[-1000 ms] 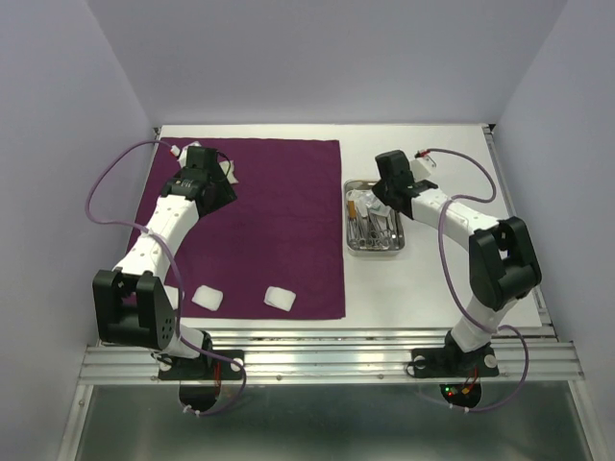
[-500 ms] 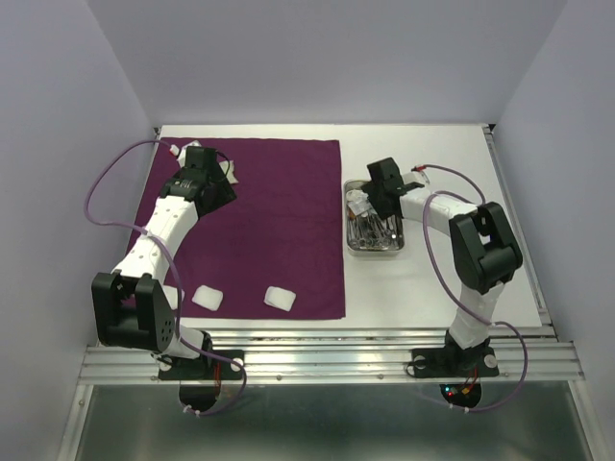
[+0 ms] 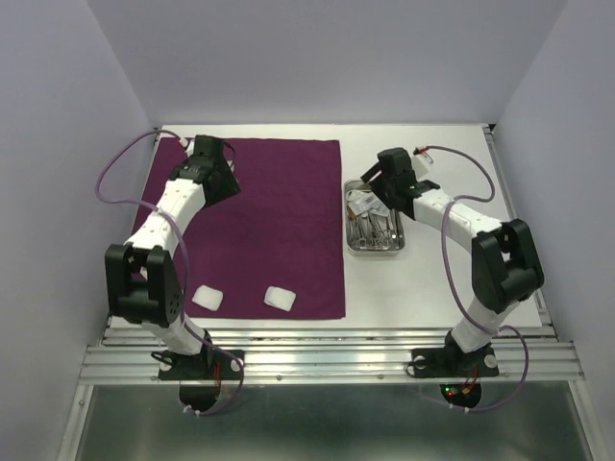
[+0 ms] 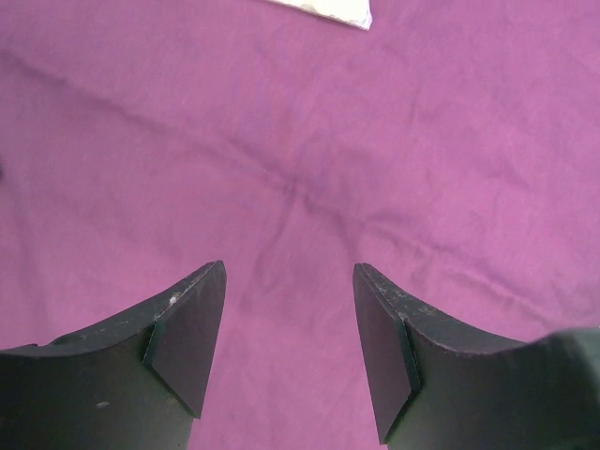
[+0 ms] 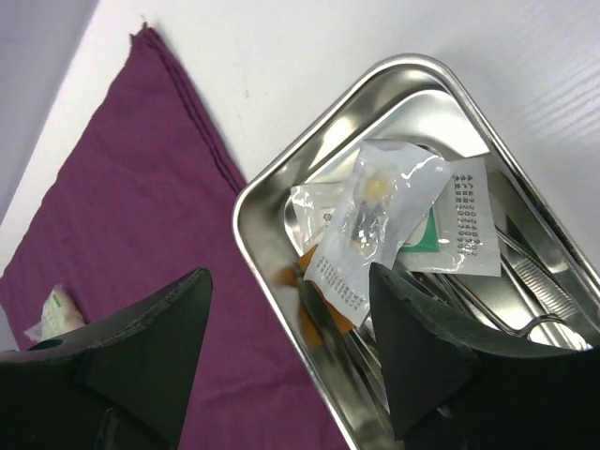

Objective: Prepare the surgical pack
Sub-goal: Place the medical item in the container, then pick up the medical item from the surgical kit.

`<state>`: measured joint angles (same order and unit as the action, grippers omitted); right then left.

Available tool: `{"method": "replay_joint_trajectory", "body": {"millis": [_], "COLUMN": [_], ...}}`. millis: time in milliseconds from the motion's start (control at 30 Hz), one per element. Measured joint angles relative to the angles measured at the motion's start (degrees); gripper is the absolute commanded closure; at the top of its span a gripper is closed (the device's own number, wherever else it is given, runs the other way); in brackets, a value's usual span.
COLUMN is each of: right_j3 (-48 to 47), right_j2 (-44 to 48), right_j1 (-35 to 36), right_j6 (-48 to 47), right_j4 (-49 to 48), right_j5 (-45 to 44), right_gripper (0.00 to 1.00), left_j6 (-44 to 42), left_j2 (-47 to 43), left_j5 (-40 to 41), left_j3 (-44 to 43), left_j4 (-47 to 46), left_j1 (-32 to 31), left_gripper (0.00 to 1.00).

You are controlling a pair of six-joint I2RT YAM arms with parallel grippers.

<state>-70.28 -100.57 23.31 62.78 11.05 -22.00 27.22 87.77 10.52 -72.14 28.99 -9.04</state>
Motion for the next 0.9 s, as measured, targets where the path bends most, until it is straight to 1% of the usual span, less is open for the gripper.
{"method": "replay_joint_trajectory", "body": {"millis": [33,133,300,333,400,600,700,767,900], "right_j3": [0.70,2.56,6.27,7.17,8.66,9.70,9.70,9.70,9.70], "right_j2": [1.90,6.08,10.38,10.84,11.28,12.00,13.46,14.53,15.06], "right_j1": [0.00,0.00,0.00,0.00,0.00,0.00,0.00,0.00,0.00], "right_j6": [-1.84,-5.81,-11.37,-12.07,-13.20,-17.42,-19.02,-19.67,-19.93], "right_j4": [-0.04,-0.33,-1.38,-1.38,-1.22,-0.74,-0.74,-0.74,-0.81], "right_j5": [0.15,0.68,3.26,3.78,4.48,5.88,5.99,6.01,7.65], "right_gripper": [0.25,0.20,0.18,0.18,0.17,0.16,0.16,0.16,0.16], "left_j6": [-0.11,-0.48,-1.27,-1.31,-1.31,-1.20,-0.92,-0.79,-0.17], "left_j2": [1.36,7.32,14.71,16.61,19.19,25.59,30.51,32.63,34.67], "left_j5": [0.04,0.20,0.57,0.76,1.09,2.23,3.54,4.22,6.05], "left_j3": [-1.16,-6.82,-14.82,-17.49,-21.22,-29.90,-35.91,-37.66,-37.81], "left_j4": [0.02,0.70,2.21,2.82,3.26,5.14,6.84,7.26,8.33], "left_j1": [0.00,0.02,0.15,0.17,0.17,0.66,1.16,1.33,1.66], "left_gripper": [0.32,0.37,0.37,0.40,0.41,0.41,0.41,0.41,0.40]}}
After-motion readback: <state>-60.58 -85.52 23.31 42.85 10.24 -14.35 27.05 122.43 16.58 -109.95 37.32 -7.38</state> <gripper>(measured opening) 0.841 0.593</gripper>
